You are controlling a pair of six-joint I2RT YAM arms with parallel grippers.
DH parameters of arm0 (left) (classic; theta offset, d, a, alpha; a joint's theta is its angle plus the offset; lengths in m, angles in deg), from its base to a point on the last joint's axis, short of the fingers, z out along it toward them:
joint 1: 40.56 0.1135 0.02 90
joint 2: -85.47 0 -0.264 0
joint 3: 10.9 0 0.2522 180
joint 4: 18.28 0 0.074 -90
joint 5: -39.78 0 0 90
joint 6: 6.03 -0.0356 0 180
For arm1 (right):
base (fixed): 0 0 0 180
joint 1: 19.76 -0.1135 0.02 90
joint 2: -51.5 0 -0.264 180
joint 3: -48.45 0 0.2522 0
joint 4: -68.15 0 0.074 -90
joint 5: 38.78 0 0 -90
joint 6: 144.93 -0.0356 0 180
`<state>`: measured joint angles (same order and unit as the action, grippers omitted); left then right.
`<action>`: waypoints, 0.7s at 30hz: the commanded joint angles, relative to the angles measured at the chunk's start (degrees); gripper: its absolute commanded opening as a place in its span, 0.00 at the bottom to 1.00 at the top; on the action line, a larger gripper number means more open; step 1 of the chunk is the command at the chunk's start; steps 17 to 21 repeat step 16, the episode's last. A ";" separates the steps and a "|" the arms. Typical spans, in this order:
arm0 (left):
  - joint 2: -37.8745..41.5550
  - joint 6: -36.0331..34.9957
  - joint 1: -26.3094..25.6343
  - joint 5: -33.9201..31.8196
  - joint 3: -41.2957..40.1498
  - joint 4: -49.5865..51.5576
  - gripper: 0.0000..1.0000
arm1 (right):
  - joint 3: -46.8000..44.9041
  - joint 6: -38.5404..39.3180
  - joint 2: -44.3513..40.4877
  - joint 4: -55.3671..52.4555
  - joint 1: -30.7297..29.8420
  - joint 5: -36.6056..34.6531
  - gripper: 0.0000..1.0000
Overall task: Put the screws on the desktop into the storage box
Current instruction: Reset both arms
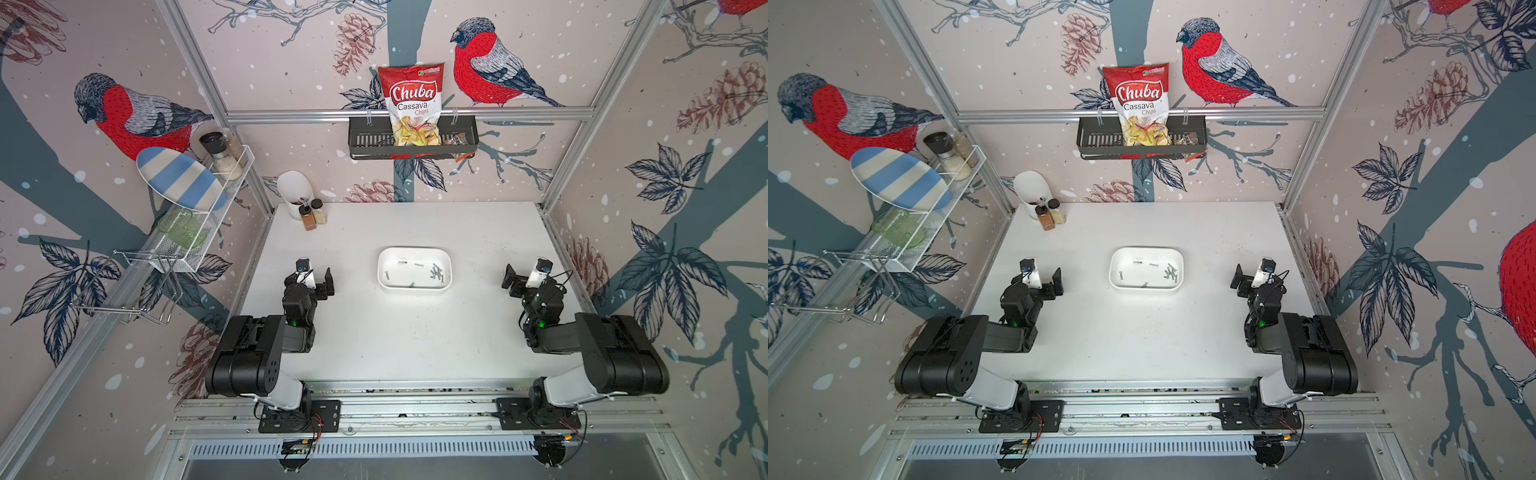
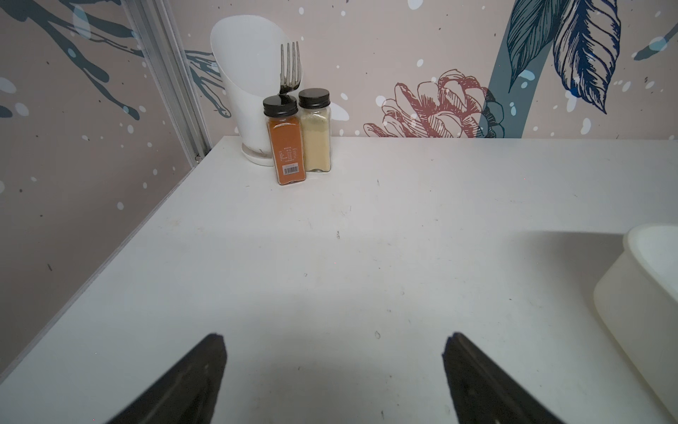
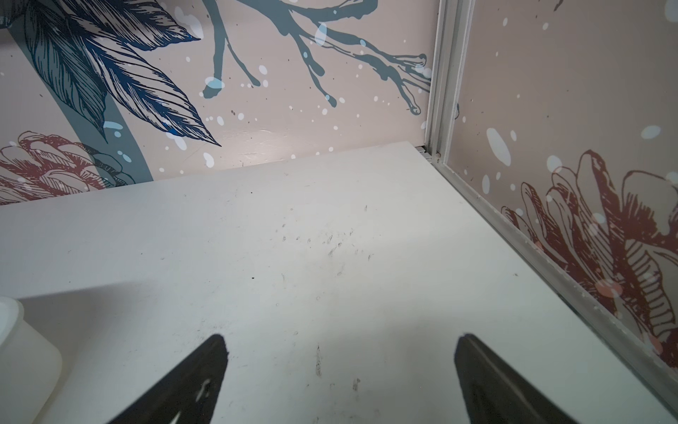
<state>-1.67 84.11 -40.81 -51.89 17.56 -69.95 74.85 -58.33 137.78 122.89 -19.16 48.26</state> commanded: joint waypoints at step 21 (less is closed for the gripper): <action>0.03 0.50 -0.10 -0.44 0.11 -2.83 0.96 | 0.36 -0.53 -0.16 1.28 -0.34 -0.90 1.00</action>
